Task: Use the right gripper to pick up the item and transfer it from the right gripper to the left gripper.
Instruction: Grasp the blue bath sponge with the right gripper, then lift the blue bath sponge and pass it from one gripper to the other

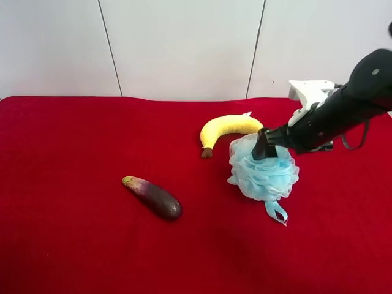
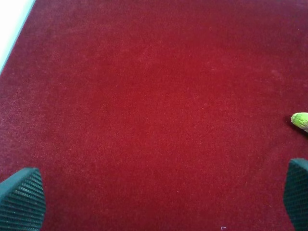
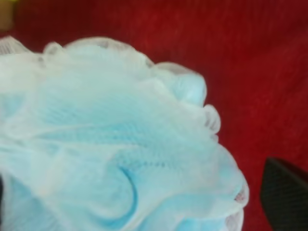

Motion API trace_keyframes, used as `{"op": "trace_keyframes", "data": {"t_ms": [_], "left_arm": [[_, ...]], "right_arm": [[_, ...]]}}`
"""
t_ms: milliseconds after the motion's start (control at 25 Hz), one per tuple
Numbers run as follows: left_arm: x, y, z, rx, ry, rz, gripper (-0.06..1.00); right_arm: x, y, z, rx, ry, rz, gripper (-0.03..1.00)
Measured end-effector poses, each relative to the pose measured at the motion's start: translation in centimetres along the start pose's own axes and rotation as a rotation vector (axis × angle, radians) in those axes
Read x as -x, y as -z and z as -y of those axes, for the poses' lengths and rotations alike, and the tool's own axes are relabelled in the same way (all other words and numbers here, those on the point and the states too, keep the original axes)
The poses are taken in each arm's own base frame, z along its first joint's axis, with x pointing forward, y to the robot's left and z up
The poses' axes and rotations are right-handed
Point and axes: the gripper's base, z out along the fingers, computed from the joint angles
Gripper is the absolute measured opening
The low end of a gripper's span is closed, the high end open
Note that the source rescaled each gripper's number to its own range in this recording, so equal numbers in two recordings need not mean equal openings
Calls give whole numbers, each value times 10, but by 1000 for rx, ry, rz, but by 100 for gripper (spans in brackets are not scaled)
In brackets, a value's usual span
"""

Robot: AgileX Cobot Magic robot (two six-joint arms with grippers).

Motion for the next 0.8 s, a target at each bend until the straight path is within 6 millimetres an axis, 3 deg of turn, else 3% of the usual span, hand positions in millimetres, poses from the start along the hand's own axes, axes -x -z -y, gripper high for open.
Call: {"op": "trace_keyframes", "data": {"t_ms": [160,240,560,640,800], "left_arm": [[0,0,0,0,0,0,100],[0,0,0,0,0,0,100],[0,0,0,0,0,0,100],[0,0,0,0,0,0,100],[0,0,0,0,0,0,100]], "right_arm": [[-2,-7,1,-1,-4,-22,99],[-2,-7,1,-3,-4,-19,89],[0,-7,2,-8,-3,-3,9],[0,-7,2,-8,-3,-2,3],[1,-7,1,-7,-15,6,1]]}}
